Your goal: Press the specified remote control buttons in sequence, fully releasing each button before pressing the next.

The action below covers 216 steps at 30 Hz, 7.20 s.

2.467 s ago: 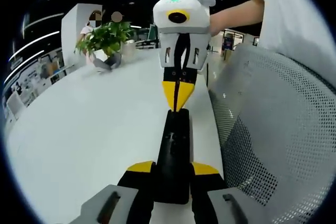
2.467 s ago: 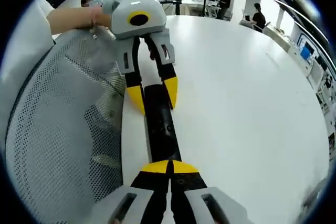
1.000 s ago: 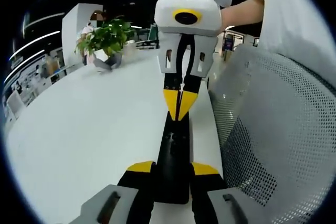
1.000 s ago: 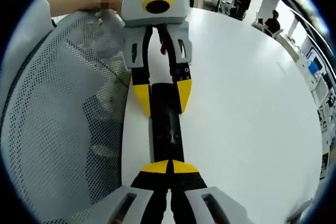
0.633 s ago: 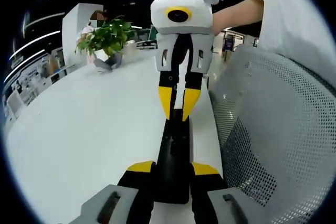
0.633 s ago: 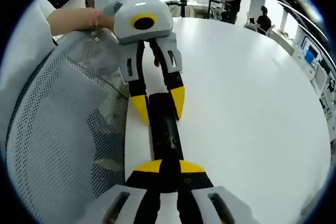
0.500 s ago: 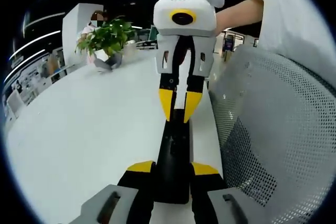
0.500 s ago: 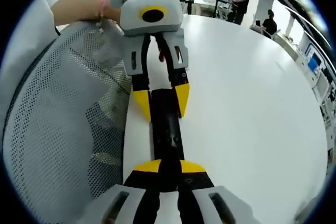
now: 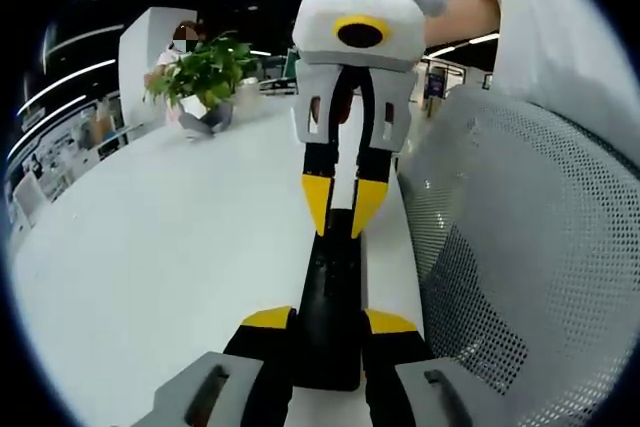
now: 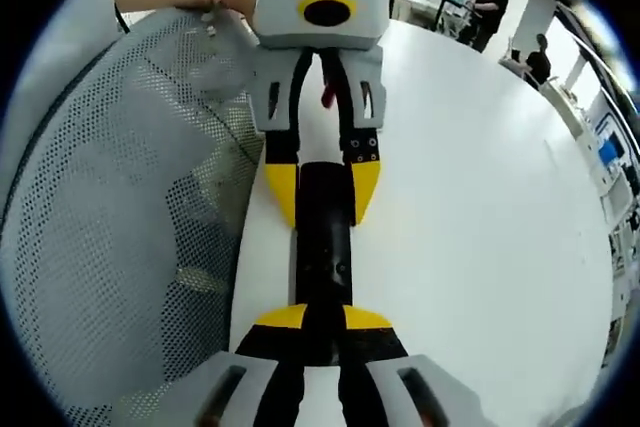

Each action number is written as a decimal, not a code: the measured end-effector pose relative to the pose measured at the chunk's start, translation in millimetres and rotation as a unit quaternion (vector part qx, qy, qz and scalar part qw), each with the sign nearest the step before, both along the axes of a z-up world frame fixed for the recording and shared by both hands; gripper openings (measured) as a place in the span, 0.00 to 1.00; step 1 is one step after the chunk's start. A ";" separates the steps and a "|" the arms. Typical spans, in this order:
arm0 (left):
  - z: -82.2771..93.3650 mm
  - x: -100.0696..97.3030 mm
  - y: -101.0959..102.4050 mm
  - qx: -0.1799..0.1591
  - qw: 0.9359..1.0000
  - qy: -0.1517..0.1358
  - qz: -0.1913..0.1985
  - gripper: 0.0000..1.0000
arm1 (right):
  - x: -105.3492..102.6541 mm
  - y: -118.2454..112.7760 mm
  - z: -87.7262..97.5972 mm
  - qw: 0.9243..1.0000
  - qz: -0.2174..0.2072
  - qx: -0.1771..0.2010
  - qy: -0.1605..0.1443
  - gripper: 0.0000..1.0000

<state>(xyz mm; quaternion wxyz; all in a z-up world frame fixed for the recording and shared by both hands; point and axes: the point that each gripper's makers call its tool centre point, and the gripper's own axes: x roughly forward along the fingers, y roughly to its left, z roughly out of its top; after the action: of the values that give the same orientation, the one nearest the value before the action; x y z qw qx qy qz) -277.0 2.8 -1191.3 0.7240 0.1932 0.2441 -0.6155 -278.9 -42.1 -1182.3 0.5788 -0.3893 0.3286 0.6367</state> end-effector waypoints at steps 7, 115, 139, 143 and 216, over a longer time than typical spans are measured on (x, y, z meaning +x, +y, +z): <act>0.4 -0.7 0.4 -0.001 1.000 -0.001 0.000 0.25 | -4.1 2.6 2.2 0.999 0.029 0.034 -0.018 0.07; 1.3 -0.7 -0.4 -0.013 1.000 0.014 0.009 0.25 | 0.4 -5.5 0.5 0.995 -0.097 -0.009 0.036 0.00; 1.1 -0.3 -1.4 -0.013 1.000 0.015 0.008 0.25 | 0.7 6.6 2.0 0.987 -0.140 0.057 0.052 0.00; 0.8 0.0 -1.6 -0.012 1.000 0.014 0.008 0.25 | -1.2 7.0 0.6 0.993 -0.111 0.033 0.035 0.00; 0.3 -0.4 -1.2 -0.010 1.000 0.012 0.007 0.25 | -13.1 27.6 -0.4 0.994 -0.100 0.045 -0.031 0.00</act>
<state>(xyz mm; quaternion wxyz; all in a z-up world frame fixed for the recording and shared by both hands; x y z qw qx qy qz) -277.3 1.6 -1191.0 0.7272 0.1773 0.2480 -0.6151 -292.0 -14.5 -1182.7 0.6661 -0.3477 0.3191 0.5776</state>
